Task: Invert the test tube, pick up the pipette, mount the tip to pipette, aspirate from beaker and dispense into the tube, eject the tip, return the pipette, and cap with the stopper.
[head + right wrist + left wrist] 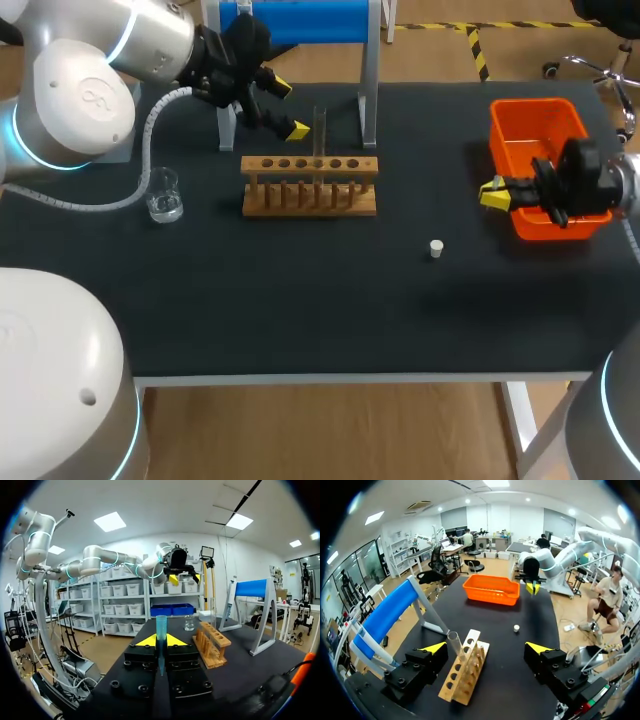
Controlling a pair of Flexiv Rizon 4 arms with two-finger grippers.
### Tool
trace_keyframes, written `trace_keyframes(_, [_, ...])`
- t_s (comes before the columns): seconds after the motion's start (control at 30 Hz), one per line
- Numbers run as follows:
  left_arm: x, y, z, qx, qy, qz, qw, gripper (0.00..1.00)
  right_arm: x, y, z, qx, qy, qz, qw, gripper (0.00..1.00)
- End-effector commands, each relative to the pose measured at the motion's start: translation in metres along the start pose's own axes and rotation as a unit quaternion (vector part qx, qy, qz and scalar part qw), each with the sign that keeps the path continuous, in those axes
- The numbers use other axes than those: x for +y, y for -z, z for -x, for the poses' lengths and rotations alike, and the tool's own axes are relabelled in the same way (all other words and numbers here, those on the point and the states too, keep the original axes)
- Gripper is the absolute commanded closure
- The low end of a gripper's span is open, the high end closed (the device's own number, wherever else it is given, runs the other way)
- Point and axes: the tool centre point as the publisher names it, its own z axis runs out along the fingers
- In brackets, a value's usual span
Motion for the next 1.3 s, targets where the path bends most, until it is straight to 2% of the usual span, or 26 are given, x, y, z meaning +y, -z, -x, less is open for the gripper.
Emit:
trace_keyframes(0.03, [-0.001,0.001,0.001,0.002,0.001,0.003,1.000,0.00,0.000,0.001,0.000,0.001,0.001,0.000,1.000,1.00])
trace_keyframes(0.47, [-0.001,0.001,0.001,0.002,0.001,0.003,1.000,0.00,0.000,0.001,0.000,0.001,0.001,0.000,1.000,1.00])
trace_keyframes(0.57, [0.022,0.017,0.018,-0.047,0.050,0.011,0.998,0.00,0.000,0.001,0.000,0.001,0.001,0.000,1.000,1.00])
trace_keyframes(0.7, [0.049,0.040,0.040,-0.103,0.094,0.017,0.990,0.00,0.000,0.001,0.000,0.001,0.001,0.000,1.000,1.00])
trace_keyframes(0.8, [0.068,0.055,0.059,-0.136,0.128,0.022,0.982,0.00,0.000,0.001,0.000,0.001,0.001,0.000,1.000,1.00])
trace_keyframes(0.93, [0.084,0.067,0.085,-0.187,0.169,0.036,0.967,0.00,0.000,0.001,0.000,0.001,0.001,0.000,1.000,1.00])
trace_keyframes(1.0, [0.090,0.069,0.099,-0.216,0.196,0.040,0.956,0.00,0.000,0.001,0.000,0.001,0.001,0.000,1.000,1.00])
trace_keyframes(1.1, [0.094,0.067,0.118,-0.255,0.224,0.029,0.940,0.00,0.000,0.001,0.000,0.001,0.001,0.000,1.000,1.00])
trace_keyframes(1.2, [0.093,0.063,0.133,-0.297,0.242,0.024,0.923,0.00,0.000,0.001,0.000,0.001,0.001,0.000,1.000,1.00])
trace_keyframes(1.27, [0.092,0.059,0.144,-0.326,0.263,0.024,0.908,0.00,0.000,0.001,0.000,0.001,0.001,0.000,1.000,1.00])
trace_keyframes(1.3, [0.091,0.056,0.149,-0.335,0.266,0.022,0.904,0.00,0.000,0.001,0.000,0.001,0.001,0.000,1.000,1.00])
